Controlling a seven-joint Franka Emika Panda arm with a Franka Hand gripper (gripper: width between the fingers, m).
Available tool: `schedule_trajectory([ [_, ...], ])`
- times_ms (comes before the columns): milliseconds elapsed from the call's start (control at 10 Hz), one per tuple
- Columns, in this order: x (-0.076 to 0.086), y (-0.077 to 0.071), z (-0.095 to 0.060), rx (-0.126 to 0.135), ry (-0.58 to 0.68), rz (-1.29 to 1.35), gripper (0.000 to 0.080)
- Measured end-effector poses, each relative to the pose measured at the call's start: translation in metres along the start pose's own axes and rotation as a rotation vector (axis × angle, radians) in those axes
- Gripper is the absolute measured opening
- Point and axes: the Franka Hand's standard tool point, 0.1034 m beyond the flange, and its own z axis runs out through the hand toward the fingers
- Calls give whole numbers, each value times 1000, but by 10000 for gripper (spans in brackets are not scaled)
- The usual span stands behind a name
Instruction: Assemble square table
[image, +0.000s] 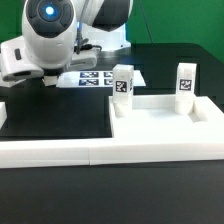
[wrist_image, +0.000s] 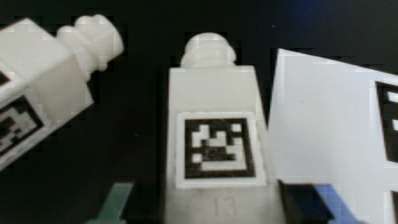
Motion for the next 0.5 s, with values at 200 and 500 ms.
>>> schedule_trajectory([
  [200, -23, -11, -57, 8, 23, -5, 289],
  [500, -22, -15, -74, -10, 135, 4, 290],
])
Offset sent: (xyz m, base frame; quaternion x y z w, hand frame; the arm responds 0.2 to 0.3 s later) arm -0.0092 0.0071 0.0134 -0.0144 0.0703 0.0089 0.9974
